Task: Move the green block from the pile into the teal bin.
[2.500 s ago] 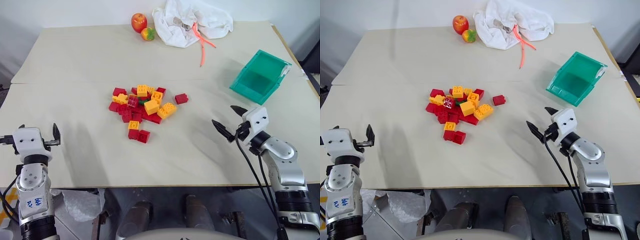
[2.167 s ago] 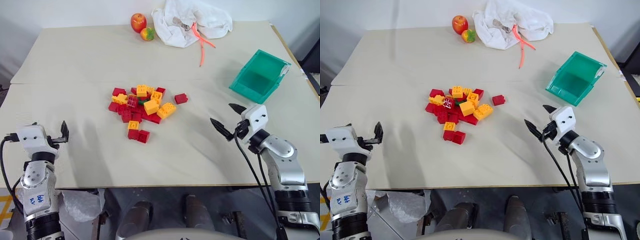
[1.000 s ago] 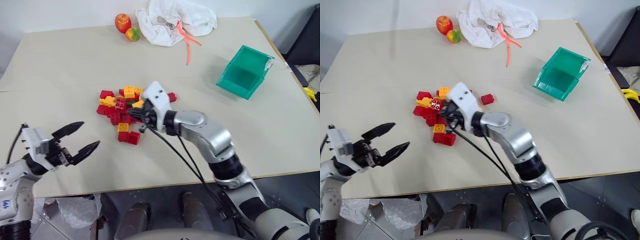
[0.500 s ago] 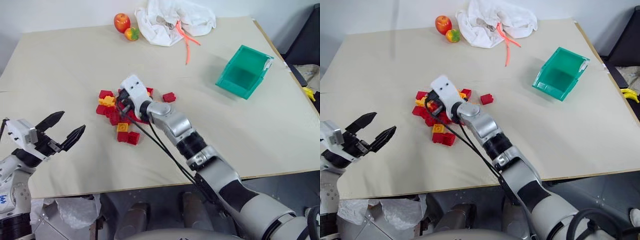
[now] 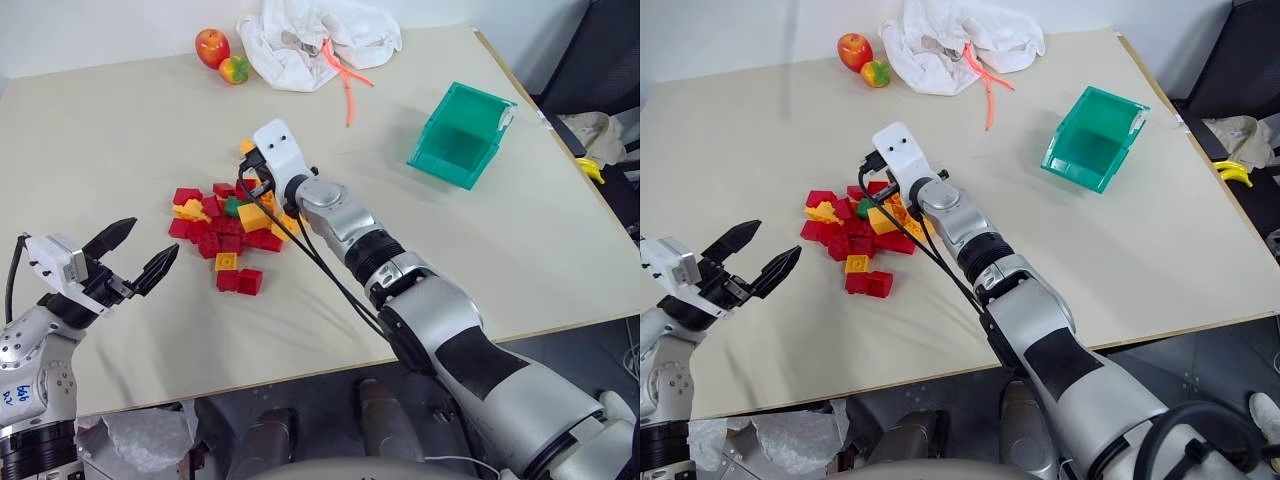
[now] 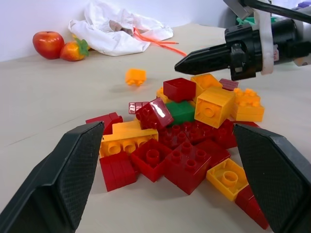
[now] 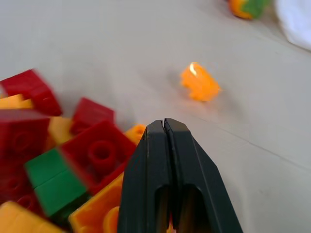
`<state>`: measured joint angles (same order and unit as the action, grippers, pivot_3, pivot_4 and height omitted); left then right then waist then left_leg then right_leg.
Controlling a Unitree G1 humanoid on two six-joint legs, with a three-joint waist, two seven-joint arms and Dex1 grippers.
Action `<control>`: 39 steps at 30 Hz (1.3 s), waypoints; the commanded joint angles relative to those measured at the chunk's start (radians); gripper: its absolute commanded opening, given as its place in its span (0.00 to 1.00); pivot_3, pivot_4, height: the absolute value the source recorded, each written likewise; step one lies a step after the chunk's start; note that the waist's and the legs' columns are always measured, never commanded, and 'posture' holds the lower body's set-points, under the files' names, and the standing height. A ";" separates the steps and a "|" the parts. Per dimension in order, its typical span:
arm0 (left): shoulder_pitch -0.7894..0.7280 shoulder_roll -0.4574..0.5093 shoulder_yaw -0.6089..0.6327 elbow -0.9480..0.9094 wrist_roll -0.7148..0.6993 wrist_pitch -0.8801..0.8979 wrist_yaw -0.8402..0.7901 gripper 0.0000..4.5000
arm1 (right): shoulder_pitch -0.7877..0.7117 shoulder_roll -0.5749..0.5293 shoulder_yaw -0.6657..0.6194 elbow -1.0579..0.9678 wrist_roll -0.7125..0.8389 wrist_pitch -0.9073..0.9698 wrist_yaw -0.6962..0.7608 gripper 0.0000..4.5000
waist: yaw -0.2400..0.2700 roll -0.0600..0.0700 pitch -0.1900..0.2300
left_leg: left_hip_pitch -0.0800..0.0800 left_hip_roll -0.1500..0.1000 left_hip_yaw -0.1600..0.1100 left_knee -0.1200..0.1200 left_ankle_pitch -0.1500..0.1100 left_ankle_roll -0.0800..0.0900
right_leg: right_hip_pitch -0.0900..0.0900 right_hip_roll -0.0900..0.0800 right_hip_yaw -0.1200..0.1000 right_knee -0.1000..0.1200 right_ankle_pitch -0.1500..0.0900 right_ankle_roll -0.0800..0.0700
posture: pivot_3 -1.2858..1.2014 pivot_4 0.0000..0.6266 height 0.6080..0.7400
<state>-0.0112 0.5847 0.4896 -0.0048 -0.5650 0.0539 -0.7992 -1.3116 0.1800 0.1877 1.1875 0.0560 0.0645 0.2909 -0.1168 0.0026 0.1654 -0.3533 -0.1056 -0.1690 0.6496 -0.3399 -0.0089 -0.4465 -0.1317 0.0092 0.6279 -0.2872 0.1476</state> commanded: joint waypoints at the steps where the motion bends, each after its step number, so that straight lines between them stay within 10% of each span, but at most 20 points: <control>1: -0.004 -0.008 0.005 -0.012 0.000 -0.017 0.009 1.00 | -0.068 0.127 0.044 0.028 -0.057 0.004 0.106 0.01 | 0.001 0.000 0.000 | 0.000 0.000 0.000 0.000 0.000 0.000 | 0.000 0.000 0.000 0.000 0.000 0.000 | 0.52 0.24 1.00; 23: -0.033 -0.024 -0.022 0.012 0.006 -0.025 0.020 1.00 | 0.136 -0.209 0.224 -0.429 -0.203 0.187 0.659 0.01 | 0.024 -0.001 0.000 | -0.002 -0.001 0.000 0.006 0.000 0.000 | 0.001 -0.001 0.000 0.002 0.000 0.000 | 0.52 0.24 1.00; 36: -0.044 -0.021 -0.064 -0.022 0.000 0.021 0.025 1.00 | 0.347 -0.443 -0.017 -0.730 0.030 0.089 0.784 0.01 | 0.048 -0.001 0.000 | -0.003 -0.002 0.000 0.011 -0.002 0.001 | 0.002 -0.002 0.000 0.002 0.001 0.002 | 0.52 0.24 1.00; 39: -0.059 -0.012 -0.081 -0.026 -0.005 0.044 0.013 1.00 | 0.401 -0.510 -0.028 -0.808 0.057 0.138 0.829 0.14 | 0.050 -0.001 0.000 | -0.003 -0.001 0.001 0.012 -0.002 0.000 | 0.001 -0.001 0.000 0.001 0.001 0.002 | 0.52 0.24 1.00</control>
<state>-0.0643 0.5573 0.4039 0.0078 -0.5589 0.0932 -0.7800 -0.9233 -0.3153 0.1842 0.4470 0.0753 0.1881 1.0930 -0.0665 0.0019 0.1651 -0.3560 -0.1067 -0.1676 0.6618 -0.3416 -0.0089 -0.4452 -0.1324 0.0091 0.6291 -0.2861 0.1495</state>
